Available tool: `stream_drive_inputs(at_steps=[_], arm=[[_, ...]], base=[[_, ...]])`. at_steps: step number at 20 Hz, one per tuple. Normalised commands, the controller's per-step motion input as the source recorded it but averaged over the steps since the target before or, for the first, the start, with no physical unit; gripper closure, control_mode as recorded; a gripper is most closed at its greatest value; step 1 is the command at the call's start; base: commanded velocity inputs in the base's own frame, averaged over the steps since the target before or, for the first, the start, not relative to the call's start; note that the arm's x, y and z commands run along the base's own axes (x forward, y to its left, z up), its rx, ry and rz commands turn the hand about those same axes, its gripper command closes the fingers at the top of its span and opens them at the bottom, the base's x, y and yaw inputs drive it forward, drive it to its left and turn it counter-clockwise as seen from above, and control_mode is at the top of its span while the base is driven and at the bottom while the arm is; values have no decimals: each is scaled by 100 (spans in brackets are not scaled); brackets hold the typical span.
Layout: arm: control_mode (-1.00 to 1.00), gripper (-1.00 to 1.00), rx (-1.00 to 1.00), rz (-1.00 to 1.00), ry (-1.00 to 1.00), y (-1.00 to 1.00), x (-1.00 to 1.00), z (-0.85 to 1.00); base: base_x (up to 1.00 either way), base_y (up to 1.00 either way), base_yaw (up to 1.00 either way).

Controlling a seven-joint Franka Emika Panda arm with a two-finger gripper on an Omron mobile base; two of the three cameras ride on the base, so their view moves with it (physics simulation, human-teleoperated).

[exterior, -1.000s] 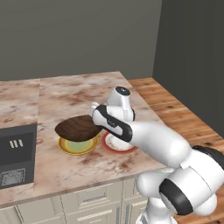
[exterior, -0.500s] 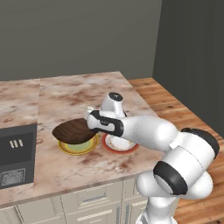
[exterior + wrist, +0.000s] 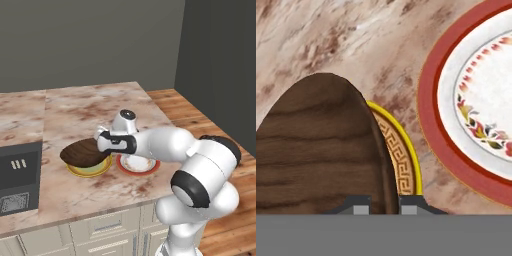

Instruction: Move the bowls from the cabinet to the plates on the dining table.

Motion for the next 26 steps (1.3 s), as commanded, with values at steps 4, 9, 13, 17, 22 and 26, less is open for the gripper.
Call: stream_drive_inputs(at_steps=[4, 9, 13, 17, 22, 26], arm=[[-100, 100, -1, 0, 0, 6, 19, -16], [-100, 100, 0, 0, 0, 11, 15, -13], [-100, 100, -1, 0, 0, 12, 15, -14], [-100, 100, 0, 0, 0, 12, 6, -10], [-100, 100, 0, 0, 0, 1, 0, -1], [-100, -100, 0, 0, 0, 0, 0, 0]], base=[[0, 0, 0], [0, 0, 0], [0, 0, 0], [0, 0, 0], [0, 0, 0], [0, 0, 0]])
